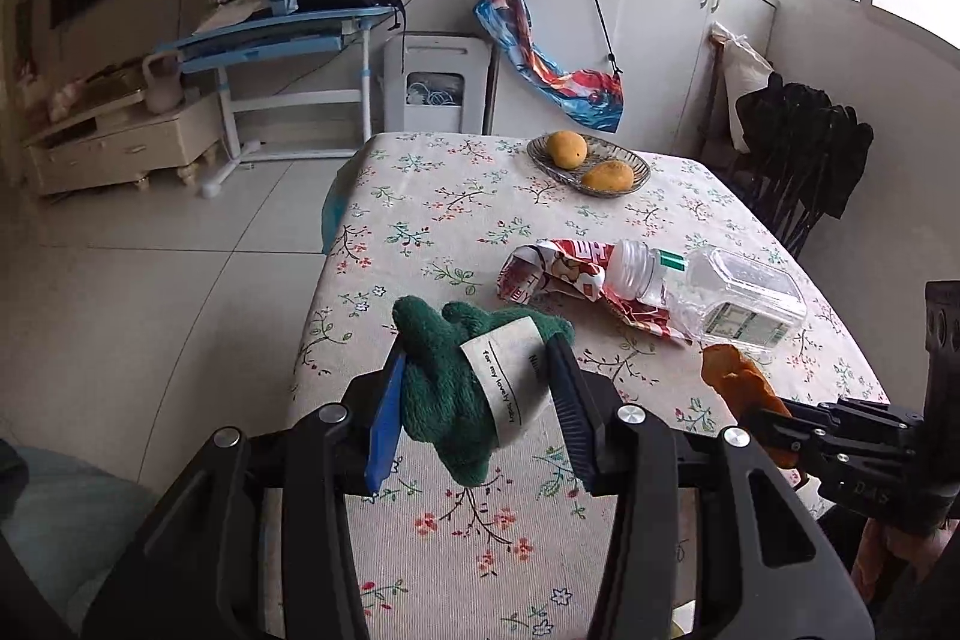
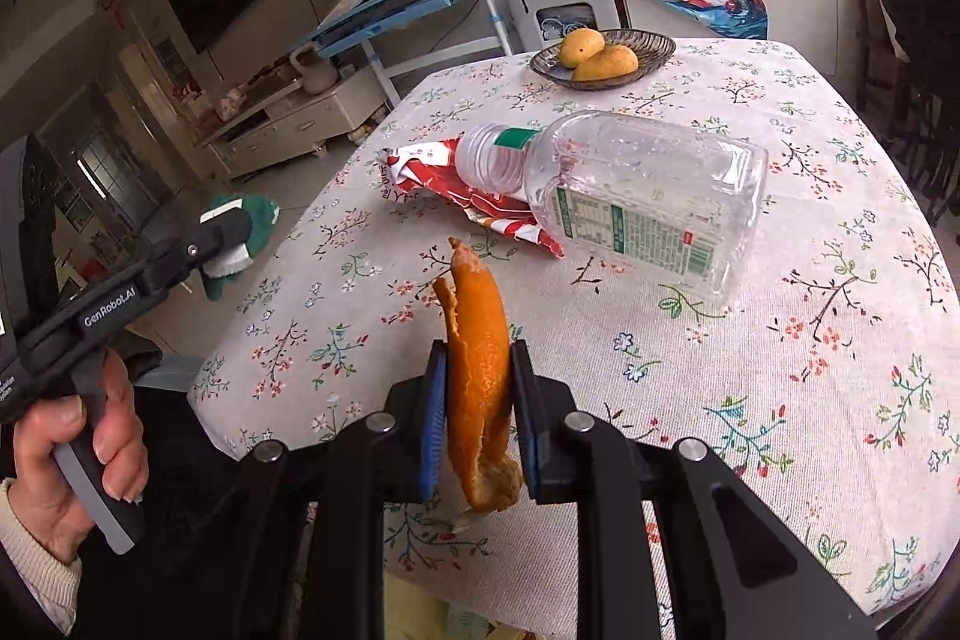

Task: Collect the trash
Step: 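Carry the orange peel to the yellow basin and open the right gripper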

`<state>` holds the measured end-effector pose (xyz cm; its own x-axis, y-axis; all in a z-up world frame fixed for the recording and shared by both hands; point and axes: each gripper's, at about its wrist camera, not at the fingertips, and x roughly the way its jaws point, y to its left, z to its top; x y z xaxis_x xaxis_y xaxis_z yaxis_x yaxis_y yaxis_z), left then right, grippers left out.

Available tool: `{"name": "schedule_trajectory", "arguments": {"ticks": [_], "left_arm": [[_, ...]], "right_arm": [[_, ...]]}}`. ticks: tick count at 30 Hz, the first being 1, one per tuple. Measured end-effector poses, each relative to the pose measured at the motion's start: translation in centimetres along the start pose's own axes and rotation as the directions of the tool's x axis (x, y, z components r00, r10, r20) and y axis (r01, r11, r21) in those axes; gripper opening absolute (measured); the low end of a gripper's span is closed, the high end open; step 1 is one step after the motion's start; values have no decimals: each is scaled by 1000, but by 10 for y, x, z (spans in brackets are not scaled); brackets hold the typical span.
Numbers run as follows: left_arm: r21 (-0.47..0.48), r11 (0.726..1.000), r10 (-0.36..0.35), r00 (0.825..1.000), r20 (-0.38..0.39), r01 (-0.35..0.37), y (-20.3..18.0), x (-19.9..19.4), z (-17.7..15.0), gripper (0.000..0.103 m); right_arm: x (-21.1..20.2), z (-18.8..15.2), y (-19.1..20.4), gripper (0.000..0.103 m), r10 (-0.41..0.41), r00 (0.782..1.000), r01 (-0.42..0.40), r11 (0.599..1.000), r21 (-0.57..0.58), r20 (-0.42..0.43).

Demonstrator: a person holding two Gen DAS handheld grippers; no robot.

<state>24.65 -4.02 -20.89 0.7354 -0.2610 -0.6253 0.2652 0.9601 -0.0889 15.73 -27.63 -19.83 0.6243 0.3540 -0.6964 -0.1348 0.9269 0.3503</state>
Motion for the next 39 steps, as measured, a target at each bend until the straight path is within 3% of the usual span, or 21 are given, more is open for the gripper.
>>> {"name": "schedule_trajectory", "arguments": {"ticks": [22,39], "left_arm": [[107,994,24,997,78,-32,-27,-33,-17,44],[173,984,30,994,101,-47,-43,-41,-26,45]], "right_arm": [[-28,-7,7,21,52,992,-55,998,24,113],[-30,-16,7,21,60,991,-65,997,31,122]]}}
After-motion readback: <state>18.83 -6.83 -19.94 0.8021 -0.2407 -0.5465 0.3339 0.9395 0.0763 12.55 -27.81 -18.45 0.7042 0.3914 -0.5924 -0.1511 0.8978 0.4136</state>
